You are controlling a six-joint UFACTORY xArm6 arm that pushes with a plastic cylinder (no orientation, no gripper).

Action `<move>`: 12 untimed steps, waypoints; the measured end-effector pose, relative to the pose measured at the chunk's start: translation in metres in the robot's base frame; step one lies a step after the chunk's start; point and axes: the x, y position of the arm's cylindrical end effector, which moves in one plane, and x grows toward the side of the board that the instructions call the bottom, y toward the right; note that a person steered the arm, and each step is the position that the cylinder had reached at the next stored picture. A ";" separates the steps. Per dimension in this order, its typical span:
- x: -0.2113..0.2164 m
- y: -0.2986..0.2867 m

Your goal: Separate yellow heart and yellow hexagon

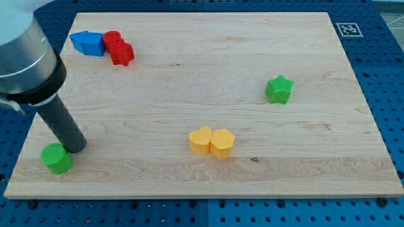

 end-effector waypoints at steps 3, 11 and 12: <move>-0.088 0.187; -0.004 0.228; -0.009 0.230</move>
